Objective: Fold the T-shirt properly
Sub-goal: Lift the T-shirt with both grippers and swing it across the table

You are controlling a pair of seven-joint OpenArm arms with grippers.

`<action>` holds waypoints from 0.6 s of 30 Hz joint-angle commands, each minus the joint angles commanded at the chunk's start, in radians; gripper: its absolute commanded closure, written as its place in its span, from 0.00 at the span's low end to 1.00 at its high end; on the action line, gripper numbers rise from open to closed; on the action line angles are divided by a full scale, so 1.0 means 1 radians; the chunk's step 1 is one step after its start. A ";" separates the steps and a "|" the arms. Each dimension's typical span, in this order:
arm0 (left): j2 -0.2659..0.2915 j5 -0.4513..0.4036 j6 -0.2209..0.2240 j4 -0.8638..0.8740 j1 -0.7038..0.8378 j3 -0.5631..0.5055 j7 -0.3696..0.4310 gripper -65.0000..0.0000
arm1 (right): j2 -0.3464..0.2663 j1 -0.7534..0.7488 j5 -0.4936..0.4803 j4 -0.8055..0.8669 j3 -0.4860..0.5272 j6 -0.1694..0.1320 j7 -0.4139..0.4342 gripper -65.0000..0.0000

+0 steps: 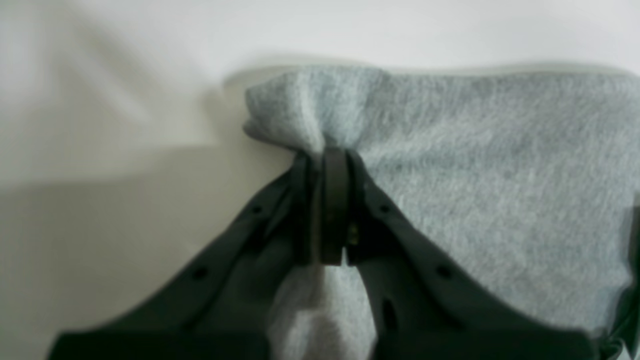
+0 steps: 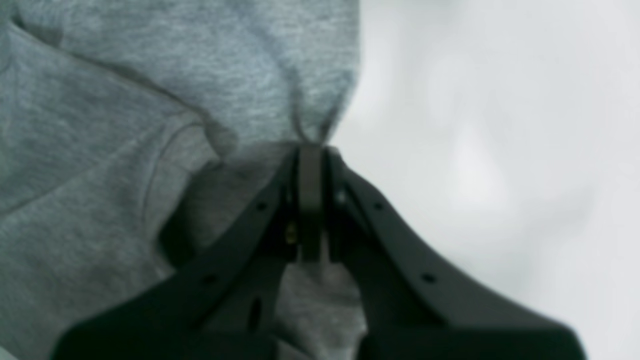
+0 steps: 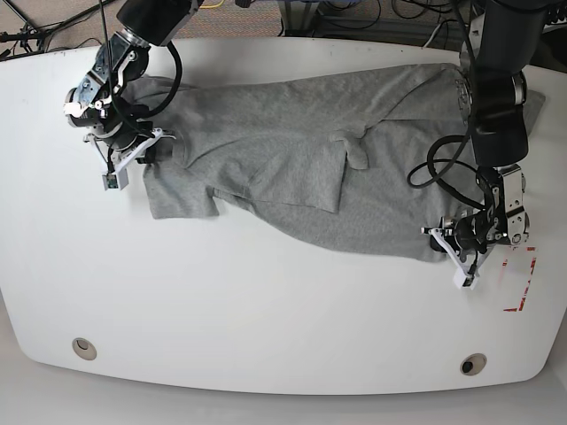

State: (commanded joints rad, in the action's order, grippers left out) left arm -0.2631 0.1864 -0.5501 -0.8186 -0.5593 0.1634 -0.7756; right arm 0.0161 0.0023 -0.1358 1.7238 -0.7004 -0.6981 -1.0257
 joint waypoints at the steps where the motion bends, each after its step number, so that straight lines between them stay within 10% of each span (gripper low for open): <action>1: 0.000 0.000 -0.002 -0.012 0.009 0.000 -0.008 1.00 | 0.000 0.000 0.000 0.009 0.000 0.000 -0.002 1.00; 18: 0.002 0.000 0.003 -0.410 0.092 0.003 -0.195 1.00 | -0.003 0.040 0.000 0.038 0.002 0.000 -0.005 1.00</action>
State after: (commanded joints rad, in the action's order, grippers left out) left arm -0.2616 0.1864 -0.5470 -1.2283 -0.4672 0.1665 -0.9705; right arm 0.0130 0.0422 -0.1358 1.7622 -0.6989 -0.6981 -1.0303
